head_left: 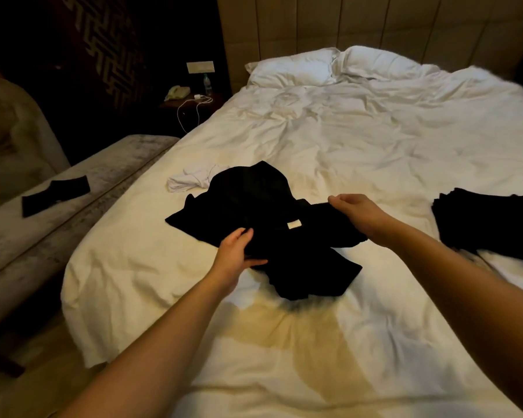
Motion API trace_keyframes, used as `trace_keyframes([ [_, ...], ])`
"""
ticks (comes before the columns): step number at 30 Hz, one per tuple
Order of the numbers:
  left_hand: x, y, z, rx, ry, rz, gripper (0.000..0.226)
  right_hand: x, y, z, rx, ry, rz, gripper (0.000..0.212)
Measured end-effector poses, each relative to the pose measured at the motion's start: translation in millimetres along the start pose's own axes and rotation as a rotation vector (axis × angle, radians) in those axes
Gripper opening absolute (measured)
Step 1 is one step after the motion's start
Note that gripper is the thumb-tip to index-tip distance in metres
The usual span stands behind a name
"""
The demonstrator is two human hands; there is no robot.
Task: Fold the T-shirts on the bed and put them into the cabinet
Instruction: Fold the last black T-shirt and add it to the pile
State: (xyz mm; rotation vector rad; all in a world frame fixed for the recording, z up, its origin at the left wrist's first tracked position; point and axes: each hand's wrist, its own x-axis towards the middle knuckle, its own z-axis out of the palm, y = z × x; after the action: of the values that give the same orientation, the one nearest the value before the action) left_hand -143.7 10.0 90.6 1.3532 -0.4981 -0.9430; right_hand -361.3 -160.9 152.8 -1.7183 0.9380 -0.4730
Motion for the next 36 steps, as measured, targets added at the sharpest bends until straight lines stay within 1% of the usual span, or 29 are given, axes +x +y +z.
trace_keyframes([
  [2,4.2,15.4,-1.1,0.114,0.013,0.057,0.012,-6.8,-2.6,-10.4,-0.111,0.000,-0.015,0.039],
  [5,11.9,47.2,7.9,0.354,-0.029,0.184,0.019,-18.6,-15.6,-34.3,-0.160,0.079,-0.024,0.041],
  [8,18.9,82.9,32.9,0.472,-0.079,0.299,0.020,-37.4,-38.9,-59.7,-0.184,0.106,-0.045,0.042],
  [10,22.1,109.5,56.6,0.544,-0.084,0.376,0.021,-52.6,-54.2,-75.9,-0.250,0.104,-0.031,0.040],
  [12,23.1,135.4,80.6,0.605,-0.102,0.446,0.024,-66.6,-67.5,-93.4,-0.301,0.134,-0.007,0.041],
  [15,18.3,175.6,113.7,0.631,-0.180,0.494,0.024,-86.1,-91.7,-121.2,-0.299,0.217,-0.014,0.054],
  [16,14.5,186.5,122.4,0.643,-0.198,0.512,0.023,-93.2,-101.4,-127.9,-0.281,0.236,-0.019,0.055],
  [19,3.9,221.5,149.8,0.629,-0.208,0.614,0.022,-114.5,-135.2,-149.8,-0.188,0.304,-0.036,0.040],
  [21,-4.1,242.1,164.4,0.598,-0.211,0.671,0.021,-126.5,-154.2,-161.4,-0.112,0.356,-0.097,0.031],
  [23,-12.2,261.5,174.8,0.568,-0.213,0.709,0.018,-135.1,-169.6,-172.1,-0.098,0.397,-0.182,0.027],
  [26,-19.3,279.9,178.2,0.584,-0.175,0.781,0.016,-145.8,-183.5,-184.8,-0.116,0.375,-0.229,0.020],
  [29,-14.9,282.6,168.6,0.725,-0.165,0.777,0.013,-148.6,-180.8,-191.1,-0.152,0.360,-0.221,0.018],
  [31,-8.7,279.5,157.4,0.827,-0.155,0.745,0.016,-148.6,-171.2,-192.3,-0.270,0.393,-0.210,0.016],
  [34,-2.6,272.5,139.1,0.901,-0.233,0.605,0.019,-139.9,-151.5,-194.8,-0.495,0.442,-0.179,0.020],
  [36,-1.2,266.1,129.5,0.966,-0.275,0.543,0.019,-133.9,-142.9,-192.4,-0.559,0.432,-0.120,0.024],
])
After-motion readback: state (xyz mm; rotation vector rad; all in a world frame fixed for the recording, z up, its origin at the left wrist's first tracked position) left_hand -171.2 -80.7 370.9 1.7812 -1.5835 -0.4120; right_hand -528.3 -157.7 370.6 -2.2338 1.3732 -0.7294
